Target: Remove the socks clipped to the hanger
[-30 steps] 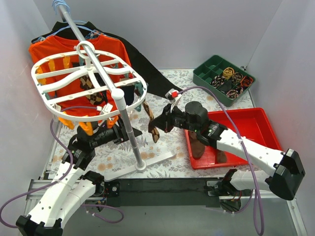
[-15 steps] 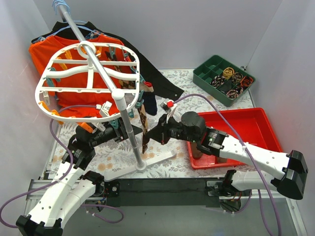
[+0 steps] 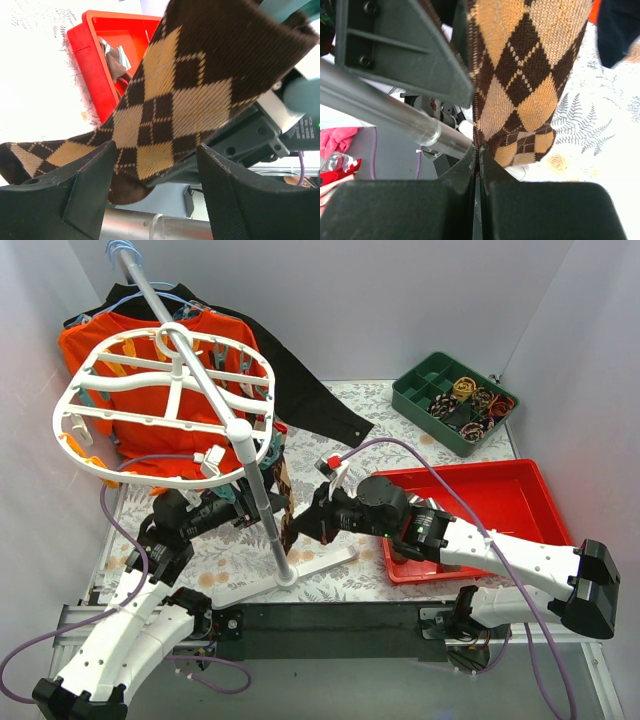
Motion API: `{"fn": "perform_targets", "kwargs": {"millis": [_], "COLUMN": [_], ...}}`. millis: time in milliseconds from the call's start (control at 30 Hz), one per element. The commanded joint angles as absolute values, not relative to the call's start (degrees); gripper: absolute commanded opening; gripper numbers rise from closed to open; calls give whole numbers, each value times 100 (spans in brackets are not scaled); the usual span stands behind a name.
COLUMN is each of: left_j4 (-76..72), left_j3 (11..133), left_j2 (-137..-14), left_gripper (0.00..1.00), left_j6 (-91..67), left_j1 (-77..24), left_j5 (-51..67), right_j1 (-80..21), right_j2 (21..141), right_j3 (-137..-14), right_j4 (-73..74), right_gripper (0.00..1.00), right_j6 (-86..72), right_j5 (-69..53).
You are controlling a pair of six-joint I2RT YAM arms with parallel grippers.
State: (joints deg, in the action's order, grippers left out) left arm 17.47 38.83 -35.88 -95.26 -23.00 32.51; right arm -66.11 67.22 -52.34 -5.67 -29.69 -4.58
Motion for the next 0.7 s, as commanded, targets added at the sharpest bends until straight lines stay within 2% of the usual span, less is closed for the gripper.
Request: {"fn": "perform_targets", "kwargs": {"millis": [0, 167, 267, 333, 467, 533, 667], "left_j4": [1608, 1591, 1582, 1582, 1608, 1626, 1643], "left_j3": [4043, 3973, 3920, 3920, 3911, 3911, 3937], "left_j2": [-3577, -3551, -3568, -3595, -3700, -3762, -3779], "left_gripper": [63, 59, 47, 33, 17, 2, 0], "left_j6": [-9685, -9773, -9878, -9896, -9932, -9923, -9905], "left_j1": [-2312, -2312, -2312, -2312, -2312, -2312, -2320], "left_j5": [3225, 3191, 3146, 3155, 3181, 3199, 3269], "right_j1": [-6759, -6838, -6891, -6908, -6926, -6934, -6900], "right_j2": [6671, 6723, 6741, 6741, 6724, 6715, 6610], "right_j3": [-5458, -5546, -5607, -5625, -5651, -5677, -5818], "right_j4": [-537, -519, -510, -484, -413, -343, -10], "right_gripper": [1, 1, 2, 3, 6, 13, 33], "right_j6": [-2936, -2892, -2883, -2865, -2813, -2708, -2392], "right_j5": [-273, -343, -413, -439, -518, -571, -518]}}
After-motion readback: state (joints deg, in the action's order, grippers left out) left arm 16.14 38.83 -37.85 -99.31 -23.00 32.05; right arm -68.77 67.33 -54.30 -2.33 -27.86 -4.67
